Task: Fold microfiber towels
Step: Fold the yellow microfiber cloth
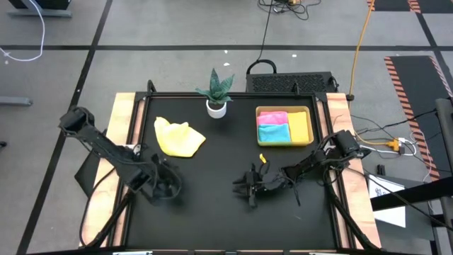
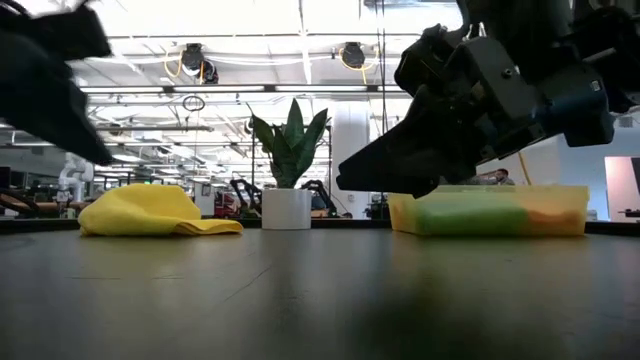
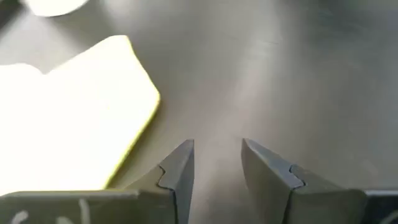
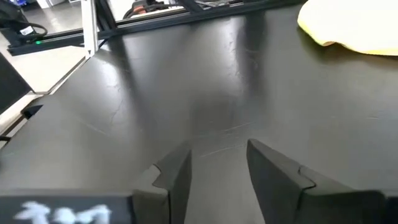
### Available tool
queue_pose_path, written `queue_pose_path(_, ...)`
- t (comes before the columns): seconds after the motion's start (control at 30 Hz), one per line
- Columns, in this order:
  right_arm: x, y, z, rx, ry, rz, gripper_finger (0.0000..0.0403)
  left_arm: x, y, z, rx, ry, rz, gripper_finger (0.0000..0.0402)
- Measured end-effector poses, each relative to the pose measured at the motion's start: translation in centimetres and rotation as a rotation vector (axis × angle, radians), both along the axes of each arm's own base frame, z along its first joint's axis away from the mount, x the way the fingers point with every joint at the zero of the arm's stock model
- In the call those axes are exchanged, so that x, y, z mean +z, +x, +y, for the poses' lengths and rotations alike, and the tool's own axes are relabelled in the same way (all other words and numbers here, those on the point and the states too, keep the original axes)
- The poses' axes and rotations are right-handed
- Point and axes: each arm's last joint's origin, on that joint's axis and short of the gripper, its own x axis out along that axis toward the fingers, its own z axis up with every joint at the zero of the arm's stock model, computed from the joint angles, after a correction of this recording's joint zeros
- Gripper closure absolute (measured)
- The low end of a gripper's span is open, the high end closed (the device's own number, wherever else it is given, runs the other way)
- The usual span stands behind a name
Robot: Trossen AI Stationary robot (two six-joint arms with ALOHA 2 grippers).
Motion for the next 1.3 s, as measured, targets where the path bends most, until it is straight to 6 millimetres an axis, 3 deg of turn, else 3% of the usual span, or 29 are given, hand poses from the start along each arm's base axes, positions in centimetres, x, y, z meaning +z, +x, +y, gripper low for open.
queue_pose_path(0.1, 0.0, 0.0, -0.1, -0.004, 0.0, -0.001, 0.0252, -0.6, 0.7, 1.5, 0.075, 0.022, -0.009, 0.0268)
queue_pose_path(0.43, 0.0, 0.0, -0.1, -0.003, 0.0, 0.0, 0.025, -4.3, 2.2, 6.5, 0.097, 0.026, -0.009, 0.0275)
queue_pose_path(0.7, 0.0, 0.0, -0.1, 0.0, 0.002, 0.0, 0.025, -4.8, 2.5, 9.1, 0.117, 0.004, 0.046, 0.0388)
queue_pose_path(0.93, 0.0, 0.0, 0.0, 0.002, 0.002, 0.0, 0.025, -3.9, 4.1, 7.9, -0.075, -0.133, -0.092, 0.0398)
queue_pose_path(1.3, 0.0, 0.0, 0.0, 0.002, 0.002, 0.0, 0.025, 0.6, 5.9, 3.1, -0.418, -0.304, -0.607, 0.0396)
